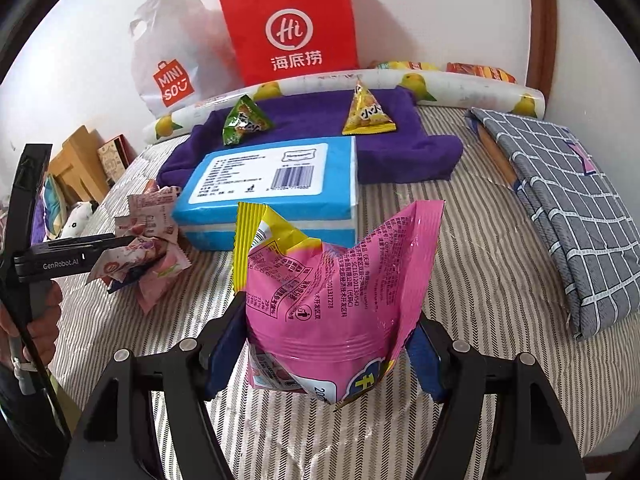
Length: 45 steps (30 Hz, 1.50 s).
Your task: Organize snacks
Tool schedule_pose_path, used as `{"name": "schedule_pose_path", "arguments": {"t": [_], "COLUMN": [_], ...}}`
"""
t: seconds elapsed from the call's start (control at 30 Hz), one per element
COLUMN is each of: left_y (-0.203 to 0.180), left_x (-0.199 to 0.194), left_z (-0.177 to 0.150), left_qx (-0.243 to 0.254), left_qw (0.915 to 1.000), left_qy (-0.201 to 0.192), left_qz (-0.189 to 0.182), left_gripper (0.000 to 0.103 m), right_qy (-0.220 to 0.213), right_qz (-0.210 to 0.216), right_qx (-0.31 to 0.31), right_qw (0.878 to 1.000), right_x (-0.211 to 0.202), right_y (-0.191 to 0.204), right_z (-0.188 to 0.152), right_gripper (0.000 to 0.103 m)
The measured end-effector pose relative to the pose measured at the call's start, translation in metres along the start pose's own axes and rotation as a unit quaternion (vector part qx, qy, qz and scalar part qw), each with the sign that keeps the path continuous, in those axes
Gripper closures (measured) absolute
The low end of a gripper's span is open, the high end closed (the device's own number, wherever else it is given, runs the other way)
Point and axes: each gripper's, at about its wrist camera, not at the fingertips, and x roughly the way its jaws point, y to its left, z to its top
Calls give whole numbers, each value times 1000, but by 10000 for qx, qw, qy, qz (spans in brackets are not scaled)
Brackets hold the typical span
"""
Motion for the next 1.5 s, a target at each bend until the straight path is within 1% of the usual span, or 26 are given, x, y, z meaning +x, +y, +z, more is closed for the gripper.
{"name": "schedule_pose_path", "arguments": {"t": [0.13, 0.4, 0.8, 1.2, 1.5], "left_y": [-2, -4, -1, 3, -3], "left_x": [4, 8, 3, -27, -57], "left_z": [2, 4, 4, -3, -7], "left_qx": [18, 90, 21, -108, -157], "left_qw": [10000, 9999, 9998, 9992, 9980], "left_qy": [63, 52, 7, -235, -439], "left_qz": [-56, -58, -181, -303, -425], "left_gripper": [47, 49, 53, 53, 53], "right_qy": [47, 66, 89, 66, -55], "right_qz": [-37, -101, -127, -181, -162], "right_qx": [47, 116, 129, 193, 136], "right_qw": [10000, 9999, 9998, 9996, 9998], "right_x": [3, 4, 5, -11, -34], "right_y": [-3, -7, -5, -2, 8], "right_z": [2, 5, 9, 5, 9], "right_gripper": [31, 31, 31, 31, 31]}}
